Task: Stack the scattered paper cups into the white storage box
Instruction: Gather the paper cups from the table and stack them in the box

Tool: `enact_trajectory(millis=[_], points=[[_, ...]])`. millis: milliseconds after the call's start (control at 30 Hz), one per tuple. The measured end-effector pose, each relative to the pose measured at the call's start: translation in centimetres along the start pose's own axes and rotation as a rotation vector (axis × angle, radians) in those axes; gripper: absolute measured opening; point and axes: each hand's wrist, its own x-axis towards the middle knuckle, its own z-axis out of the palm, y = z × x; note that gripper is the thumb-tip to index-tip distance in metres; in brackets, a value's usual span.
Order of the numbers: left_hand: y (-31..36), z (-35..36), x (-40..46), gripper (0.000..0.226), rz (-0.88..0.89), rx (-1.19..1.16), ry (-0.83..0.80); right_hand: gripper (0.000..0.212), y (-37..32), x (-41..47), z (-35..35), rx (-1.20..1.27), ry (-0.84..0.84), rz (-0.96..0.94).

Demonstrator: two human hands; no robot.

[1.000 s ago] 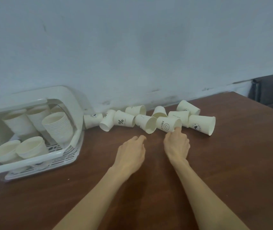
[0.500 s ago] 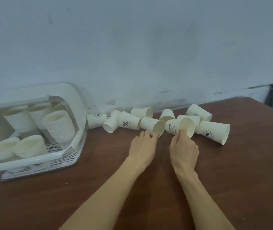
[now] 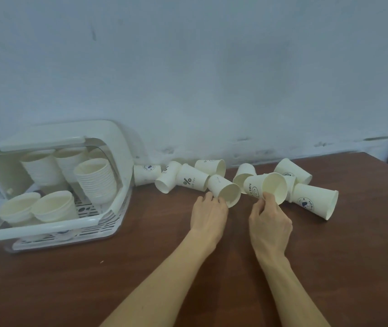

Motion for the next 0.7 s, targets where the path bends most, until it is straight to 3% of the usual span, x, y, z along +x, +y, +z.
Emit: enact_trajectory(millis=[333, 500, 700], points=[[-2.0, -2.9, -3.4, 0.018, -0.053, -0.122, 0.123, 0.008, -0.1, -0.3, -0.1, 0.016, -0.049, -0.085], [-3.8, -3.3, -5.8, 0.031, -0.075, -0.134, 0.229, 0.006, -0.7, -0.5, -0.1, 0.040, -0.034, -0.159], [-6.8, -3.8, -8.5, 0.011, -0.187, -0.229, 0.325, 0.019, -1.5, -0.7, -0.3, 0.032, 0.004, -0.275]])
